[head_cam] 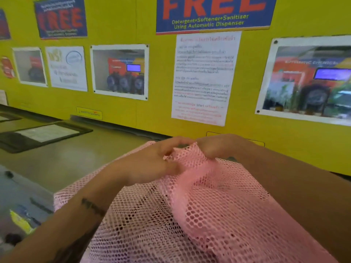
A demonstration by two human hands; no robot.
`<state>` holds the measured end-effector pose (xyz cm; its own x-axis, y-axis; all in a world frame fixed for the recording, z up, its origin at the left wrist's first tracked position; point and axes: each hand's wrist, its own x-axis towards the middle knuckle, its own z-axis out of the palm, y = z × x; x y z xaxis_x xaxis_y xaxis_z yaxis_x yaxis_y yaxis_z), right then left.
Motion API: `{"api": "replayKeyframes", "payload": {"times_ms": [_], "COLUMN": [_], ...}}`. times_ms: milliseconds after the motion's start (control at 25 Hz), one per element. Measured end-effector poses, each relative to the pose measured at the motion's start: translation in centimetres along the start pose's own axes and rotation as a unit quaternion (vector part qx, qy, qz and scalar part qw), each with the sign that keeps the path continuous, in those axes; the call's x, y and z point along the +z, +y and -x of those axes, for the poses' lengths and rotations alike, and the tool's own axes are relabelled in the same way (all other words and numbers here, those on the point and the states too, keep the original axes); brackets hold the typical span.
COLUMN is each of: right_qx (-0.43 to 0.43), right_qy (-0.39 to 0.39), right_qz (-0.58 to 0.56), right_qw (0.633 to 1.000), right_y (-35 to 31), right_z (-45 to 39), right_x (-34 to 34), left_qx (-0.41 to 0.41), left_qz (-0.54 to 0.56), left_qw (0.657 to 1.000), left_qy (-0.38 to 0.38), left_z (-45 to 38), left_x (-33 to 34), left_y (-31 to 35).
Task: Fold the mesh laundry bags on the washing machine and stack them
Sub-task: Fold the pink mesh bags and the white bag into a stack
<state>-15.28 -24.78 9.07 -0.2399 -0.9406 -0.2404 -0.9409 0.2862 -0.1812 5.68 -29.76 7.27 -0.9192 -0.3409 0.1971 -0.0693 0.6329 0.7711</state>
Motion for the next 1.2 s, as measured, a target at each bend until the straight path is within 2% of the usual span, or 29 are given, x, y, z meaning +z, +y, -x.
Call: {"api": "replayKeyframes", "payload": {"times_ms": [80,160,200,280,320,360,480,520,640,680,720,760,800,840,880,960,1080,1200], "right_qx": [-0.013,-0.034,-0.035,-0.034,-0.031,-0.027,-0.016,-0.016,-0.026,-0.020,-0.010,-0.001,-0.003,-0.009,-0.024,-0.043,-0.035,0.002], "right_qy": [0.039,0.168,0.264,0.439,0.484,0.497,0.388,0.364,0.424,0.407,0.338,0.240,0.163,0.117,0.105,0.111,0.085,0.063], "right_qz": [0.042,-0.037,-0.081,-0.140,-0.158,-0.160,-0.040,0.003,0.014,0.028,0.057,0.087,0.097,0.092,0.083,0.088,0.118,0.124], "right_qw": [0.998,0.985,0.961,0.887,0.860,0.853,0.921,0.931,0.905,0.913,0.939,0.967,0.982,0.989,0.991,0.989,0.989,0.990], "right_y": [0.2,0.6,0.8,1.0,0.7,0.2,-1.3,-2.1,-5.0,-5.8,-6.5,-7.0,-7.1,-7.3,-7.2,-6.9,-5.8,-3.5], "right_z": [-0.6,-0.7,-1.1,-1.5,-2.0,-2.6,-5.7,-6.8,-9.4,-10.2,-10.9,-11.4,-11.8,-11.6,-11.2,-9.5,-5.3,0.6], "right_x": [0.1,-1.2,-2.4,-4.8,-5.7,-6.2,-5.0,-4.2,-2.9,-2.6,-2.2,-1.8,-1.5,-1.3,-1.3,-1.6,-2.3,-2.9], "left_qx": [-0.015,-0.040,-0.056,-0.082,-0.085,-0.081,-0.090,-0.096,-0.105,-0.125,-0.155,-0.203,-0.265,-0.313,-0.334,-0.282,-0.121,-0.026], "left_qz": [-0.020,-0.021,-0.021,-0.035,-0.028,-0.011,0.051,0.054,0.100,0.099,0.038,-0.070,-0.178,-0.259,-0.293,-0.294,-0.228,-0.181], "left_qw": [0.999,0.999,0.998,0.996,0.996,0.997,0.995,0.994,0.987,0.983,0.980,0.969,0.941,0.907,0.889,0.905,0.959,0.981], "left_qy": [0.020,0.031,0.023,-0.004,-0.013,-0.018,-0.015,-0.008,0.069,0.096,0.116,0.119,0.112,0.106,0.107,0.123,0.116,0.065], "left_z": [0.8,1.7,2.1,2.8,3.2,3.6,5.6,6.3,8.5,9.0,9.5,9.8,10.2,10.4,10.3,9.4,6.8,3.7], "left_x": [-1.7,-3.6,-4.7,-6.4,-7.1,-7.7,-9.6,-10.3,-12.5,-12.9,-13.4,-13.7,-13.8,-13.6,-13.0,-11.5,-8.0,-4.3], "left_y": [-0.7,-1.2,-1.5,-2.4,-2.8,-3.2,-5.1,-5.4,-5.6,-5.8,-6.2,-6.8,-7.5,-8.2,-8.6,-8.4,-7.0,-5.1]}}
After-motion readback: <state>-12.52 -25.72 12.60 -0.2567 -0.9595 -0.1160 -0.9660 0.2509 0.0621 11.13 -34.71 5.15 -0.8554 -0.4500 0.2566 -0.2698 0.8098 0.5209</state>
